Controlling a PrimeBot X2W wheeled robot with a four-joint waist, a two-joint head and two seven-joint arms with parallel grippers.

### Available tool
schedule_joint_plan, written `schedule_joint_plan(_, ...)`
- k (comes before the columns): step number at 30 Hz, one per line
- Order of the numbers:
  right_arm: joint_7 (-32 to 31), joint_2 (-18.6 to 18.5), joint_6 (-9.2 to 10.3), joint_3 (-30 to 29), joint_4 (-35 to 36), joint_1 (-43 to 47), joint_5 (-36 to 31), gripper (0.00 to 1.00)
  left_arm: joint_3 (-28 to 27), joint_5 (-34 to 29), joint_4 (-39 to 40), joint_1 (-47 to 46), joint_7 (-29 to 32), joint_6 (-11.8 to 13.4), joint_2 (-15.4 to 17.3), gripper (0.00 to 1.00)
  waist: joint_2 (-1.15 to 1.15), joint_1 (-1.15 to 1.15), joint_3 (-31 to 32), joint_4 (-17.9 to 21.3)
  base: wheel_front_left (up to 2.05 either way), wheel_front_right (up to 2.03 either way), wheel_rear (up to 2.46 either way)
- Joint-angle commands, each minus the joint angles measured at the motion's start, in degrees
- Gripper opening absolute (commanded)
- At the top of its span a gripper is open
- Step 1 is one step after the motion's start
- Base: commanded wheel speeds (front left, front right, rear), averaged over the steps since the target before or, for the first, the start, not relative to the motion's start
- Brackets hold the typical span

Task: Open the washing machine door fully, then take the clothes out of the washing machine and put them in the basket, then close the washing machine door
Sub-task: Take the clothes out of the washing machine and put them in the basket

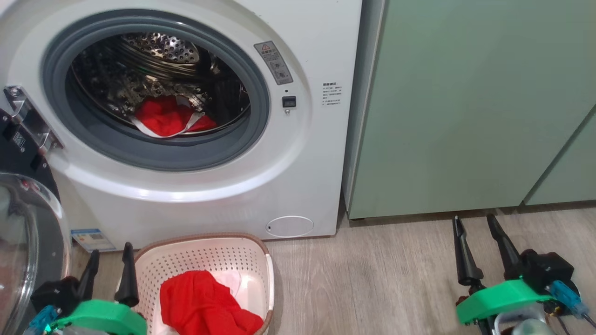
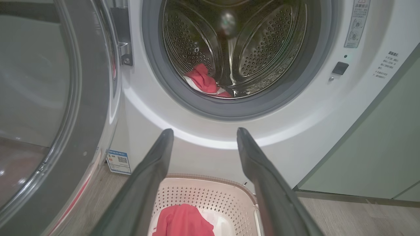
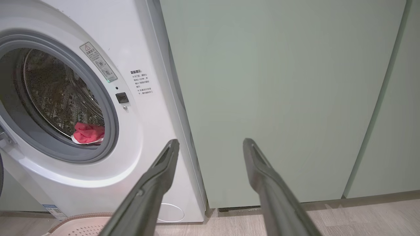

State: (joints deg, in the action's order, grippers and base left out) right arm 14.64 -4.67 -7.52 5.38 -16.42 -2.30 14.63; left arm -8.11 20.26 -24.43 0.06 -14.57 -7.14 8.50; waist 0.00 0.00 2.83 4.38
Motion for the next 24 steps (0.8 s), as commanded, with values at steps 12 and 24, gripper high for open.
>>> schedule_joint_plan(12,0.36,0.32,0.03,0.82,2.01,-1.22,-0.30,1.00,-1.15,-0.39,1.41,-2.29,-0.42,-0.35,0.72,1.00,0.00,0.00,-0.06,0.23,0.00,0.00,0.00)
schedule_joint_plan(24,0.36,0.39,0.03,1.49,2.01,-1.60,-0.38,1.00,3.33,0.12,-4.77,-7.41,3.62,-0.33,1.53,1.00,0.00,0.00,-1.93,0.98,0.00,0.00,0.00)
